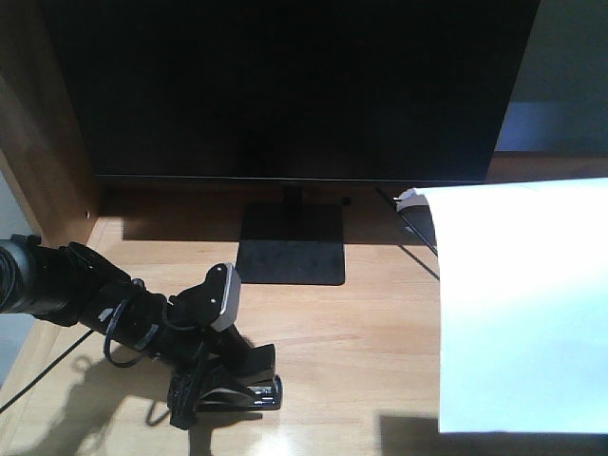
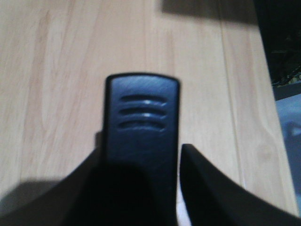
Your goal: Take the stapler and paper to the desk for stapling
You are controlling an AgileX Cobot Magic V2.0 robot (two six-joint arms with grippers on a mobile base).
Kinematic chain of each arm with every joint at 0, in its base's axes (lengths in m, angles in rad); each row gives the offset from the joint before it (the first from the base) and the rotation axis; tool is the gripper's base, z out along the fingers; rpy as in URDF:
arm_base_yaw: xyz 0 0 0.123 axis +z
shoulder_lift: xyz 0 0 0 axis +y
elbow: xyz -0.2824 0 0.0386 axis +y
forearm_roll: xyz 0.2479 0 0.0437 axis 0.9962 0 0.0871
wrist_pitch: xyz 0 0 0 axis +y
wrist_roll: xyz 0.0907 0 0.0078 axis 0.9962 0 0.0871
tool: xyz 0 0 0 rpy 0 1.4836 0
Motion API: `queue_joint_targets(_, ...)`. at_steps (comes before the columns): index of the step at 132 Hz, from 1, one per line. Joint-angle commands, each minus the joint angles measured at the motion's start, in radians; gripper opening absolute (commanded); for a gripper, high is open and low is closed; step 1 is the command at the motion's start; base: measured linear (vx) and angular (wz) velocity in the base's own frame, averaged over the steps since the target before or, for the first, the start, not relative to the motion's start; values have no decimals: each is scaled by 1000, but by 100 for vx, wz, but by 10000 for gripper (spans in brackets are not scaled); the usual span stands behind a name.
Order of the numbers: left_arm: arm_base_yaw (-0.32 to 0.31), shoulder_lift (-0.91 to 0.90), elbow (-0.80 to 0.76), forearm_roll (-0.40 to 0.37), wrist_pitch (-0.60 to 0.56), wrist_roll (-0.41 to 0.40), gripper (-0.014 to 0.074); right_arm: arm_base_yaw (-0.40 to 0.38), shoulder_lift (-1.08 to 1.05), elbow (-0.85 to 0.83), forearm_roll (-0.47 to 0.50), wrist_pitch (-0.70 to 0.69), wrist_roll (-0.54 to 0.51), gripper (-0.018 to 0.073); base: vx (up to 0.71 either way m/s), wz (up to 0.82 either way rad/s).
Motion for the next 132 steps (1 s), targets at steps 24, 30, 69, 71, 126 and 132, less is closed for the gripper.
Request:
queue_joint_targets(24, -6, -53, -21, -57, 55, 11, 662, -4, 12, -25, 7, -37, -5, -6, 0, 0)
queue_joint_targets(30, -6, -63, -21, -61, 55, 11, 683, -4, 12, -25, 7, -37, -5, -6, 0, 0)
queue_joint_targets(69, 36, -162, -21, -38, 55, -87, 619, -4, 12, -25, 7, -37, -5, -6, 0, 0)
queue_joint_targets(71, 36, -165, -21, -38, 55, -103, 610, -4, 12, -25, 7, -37, -5, -6, 0, 0)
queue_joint_targets(126, 36, -285, -21, -38, 55, -198, 231, -4, 12, -25, 7, -37, -5, -6, 0, 0)
queue_joint_targets(132, 36, -287, -21, -38, 55, -198, 190, -4, 12, -25, 7, -37, -5, -6, 0, 0)
